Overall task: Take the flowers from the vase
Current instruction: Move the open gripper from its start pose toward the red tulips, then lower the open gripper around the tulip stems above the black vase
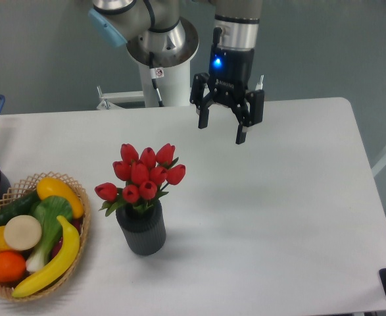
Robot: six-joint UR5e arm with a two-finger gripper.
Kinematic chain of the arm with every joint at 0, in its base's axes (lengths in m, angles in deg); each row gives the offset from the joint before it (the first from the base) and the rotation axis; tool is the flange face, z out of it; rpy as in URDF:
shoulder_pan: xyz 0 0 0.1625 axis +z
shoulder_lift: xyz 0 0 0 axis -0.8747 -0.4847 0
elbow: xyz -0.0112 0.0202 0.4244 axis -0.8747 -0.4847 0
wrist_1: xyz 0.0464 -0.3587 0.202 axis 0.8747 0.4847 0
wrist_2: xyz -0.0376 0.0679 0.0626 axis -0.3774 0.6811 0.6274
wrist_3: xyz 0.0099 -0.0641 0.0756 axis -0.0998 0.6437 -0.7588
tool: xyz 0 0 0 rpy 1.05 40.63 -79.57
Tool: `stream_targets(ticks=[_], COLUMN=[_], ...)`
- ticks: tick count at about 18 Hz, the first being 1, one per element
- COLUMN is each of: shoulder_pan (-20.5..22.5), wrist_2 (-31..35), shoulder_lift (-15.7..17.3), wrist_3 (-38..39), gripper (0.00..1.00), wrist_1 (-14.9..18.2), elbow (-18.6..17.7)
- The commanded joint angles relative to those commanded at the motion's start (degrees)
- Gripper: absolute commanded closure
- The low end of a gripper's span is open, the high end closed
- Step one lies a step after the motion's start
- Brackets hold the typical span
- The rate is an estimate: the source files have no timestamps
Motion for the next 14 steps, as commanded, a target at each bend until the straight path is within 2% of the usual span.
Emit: stream_targets(ticks=[2, 4, 7, 9, 14], shoulder_pan=[0.00, 0.35, 0.88, 1.40, 2.02], wrist_2=[-0.79, -4.63, -17.88, -22.13, -25.74], shoulder_lift=[-2.10, -4.39, -8.17, -8.88, -10.11], wrist_3=[0.00, 0.00, 0.79, 0.79, 1.06], gripper=[0.00, 0.00, 0.00, 0.00, 0.00], wrist_1=[-0.18, -0.09, 0.35, 0.09, 0.09], elbow=[0.44, 0.09, -1.66, -3.42, -5.53])
